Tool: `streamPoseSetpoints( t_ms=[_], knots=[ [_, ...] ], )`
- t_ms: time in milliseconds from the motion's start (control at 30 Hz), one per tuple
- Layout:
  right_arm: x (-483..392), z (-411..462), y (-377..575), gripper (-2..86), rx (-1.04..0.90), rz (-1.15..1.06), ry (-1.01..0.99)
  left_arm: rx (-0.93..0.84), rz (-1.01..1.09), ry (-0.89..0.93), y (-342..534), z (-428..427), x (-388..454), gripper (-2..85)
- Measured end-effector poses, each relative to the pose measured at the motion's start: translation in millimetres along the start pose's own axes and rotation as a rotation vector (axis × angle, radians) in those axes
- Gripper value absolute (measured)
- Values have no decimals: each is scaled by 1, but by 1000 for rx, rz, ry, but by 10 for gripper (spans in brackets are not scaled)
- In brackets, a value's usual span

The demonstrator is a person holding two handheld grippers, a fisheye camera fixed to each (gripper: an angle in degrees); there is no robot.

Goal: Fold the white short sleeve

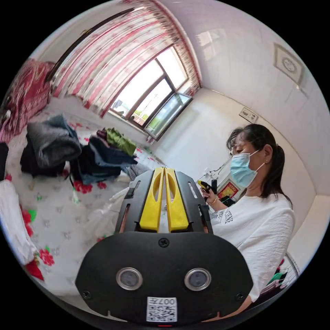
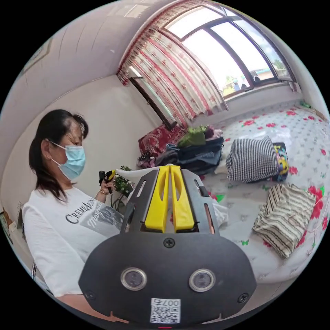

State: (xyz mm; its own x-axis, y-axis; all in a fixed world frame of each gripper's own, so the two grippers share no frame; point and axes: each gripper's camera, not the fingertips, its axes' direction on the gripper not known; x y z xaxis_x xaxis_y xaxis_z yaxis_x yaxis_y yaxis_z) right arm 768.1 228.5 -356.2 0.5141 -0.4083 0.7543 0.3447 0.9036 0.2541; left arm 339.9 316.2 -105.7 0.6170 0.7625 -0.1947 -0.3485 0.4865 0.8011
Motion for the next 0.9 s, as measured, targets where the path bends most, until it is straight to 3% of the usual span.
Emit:
streamPoseSetpoints(
  t_ms=[200, 367, 533, 733, 900],
  knots=[
    [-30, -9, -81, -3, -64, -1, 35, 24, 142, -134, -57, -10, 29, -10],
    [24, 57, -126, -3, -156, 63, 71, -84, -56, -147, -92, 47, -69, -10],
    [57, 100, -171, -3, -210, 95, 117, -92, -119, -172, -128, 73, -121, -10],
    [35, 78, -203, -3, -94, 4, 42, -8, -24, -114, -162, 49, -89, -10],
    [8, 51, -174, -2, -94, -151, -6, -64, 49, -89, -139, 37, -55, -10]
  ],
)
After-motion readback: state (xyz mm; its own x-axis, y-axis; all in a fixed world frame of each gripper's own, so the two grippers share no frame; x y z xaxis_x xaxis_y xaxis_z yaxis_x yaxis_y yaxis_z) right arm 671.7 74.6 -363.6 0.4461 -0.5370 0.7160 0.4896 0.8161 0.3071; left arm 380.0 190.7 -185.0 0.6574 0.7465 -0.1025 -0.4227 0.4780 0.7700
